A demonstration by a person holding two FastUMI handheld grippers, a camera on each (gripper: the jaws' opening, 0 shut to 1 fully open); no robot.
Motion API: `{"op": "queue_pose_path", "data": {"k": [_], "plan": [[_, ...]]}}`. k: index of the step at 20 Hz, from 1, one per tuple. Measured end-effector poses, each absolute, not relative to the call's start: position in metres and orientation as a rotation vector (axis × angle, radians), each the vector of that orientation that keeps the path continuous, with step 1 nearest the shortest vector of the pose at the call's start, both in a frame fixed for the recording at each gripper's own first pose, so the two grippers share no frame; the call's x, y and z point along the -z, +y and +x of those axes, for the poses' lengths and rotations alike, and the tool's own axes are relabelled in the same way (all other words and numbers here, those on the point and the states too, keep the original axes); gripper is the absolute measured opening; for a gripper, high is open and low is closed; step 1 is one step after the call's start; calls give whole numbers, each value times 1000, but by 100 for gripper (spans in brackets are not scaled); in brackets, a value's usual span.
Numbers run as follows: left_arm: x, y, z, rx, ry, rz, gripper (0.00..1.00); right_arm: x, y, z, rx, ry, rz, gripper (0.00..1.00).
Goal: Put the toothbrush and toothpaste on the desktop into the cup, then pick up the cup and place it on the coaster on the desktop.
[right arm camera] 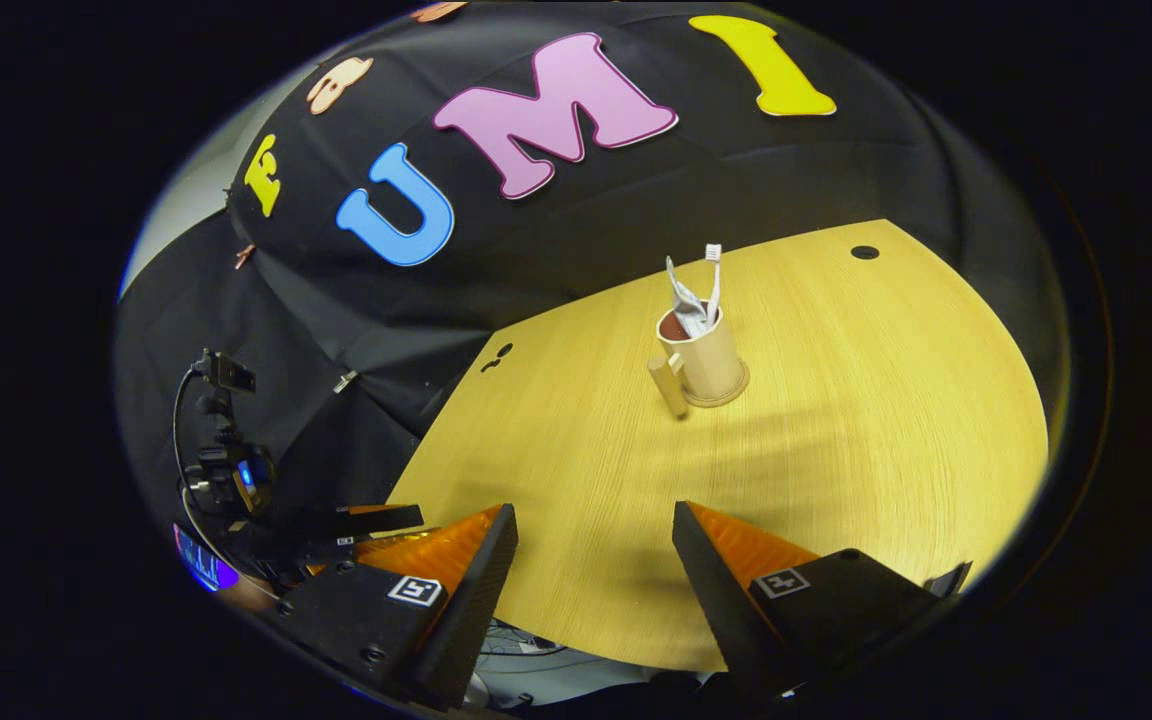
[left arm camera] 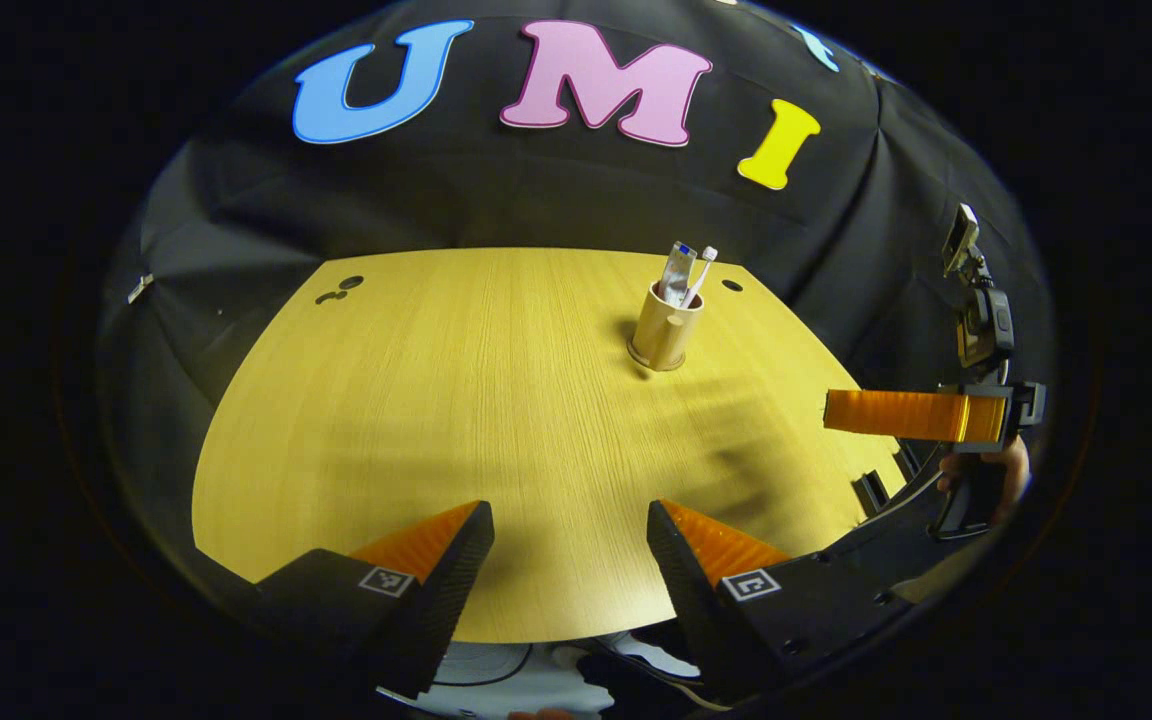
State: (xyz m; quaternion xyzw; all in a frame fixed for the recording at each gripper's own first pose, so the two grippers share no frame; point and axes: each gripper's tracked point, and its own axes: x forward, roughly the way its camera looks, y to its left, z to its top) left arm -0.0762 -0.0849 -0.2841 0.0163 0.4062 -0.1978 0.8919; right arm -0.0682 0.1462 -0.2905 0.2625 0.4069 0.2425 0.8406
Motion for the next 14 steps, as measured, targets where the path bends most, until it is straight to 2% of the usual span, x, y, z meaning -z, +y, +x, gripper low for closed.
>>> {"op": "queue_pose_path", "data": {"k": [14], "plan": [[298,-83,-99,419,892,-3,95,287,161,-88,-541,873,513,96]]}}
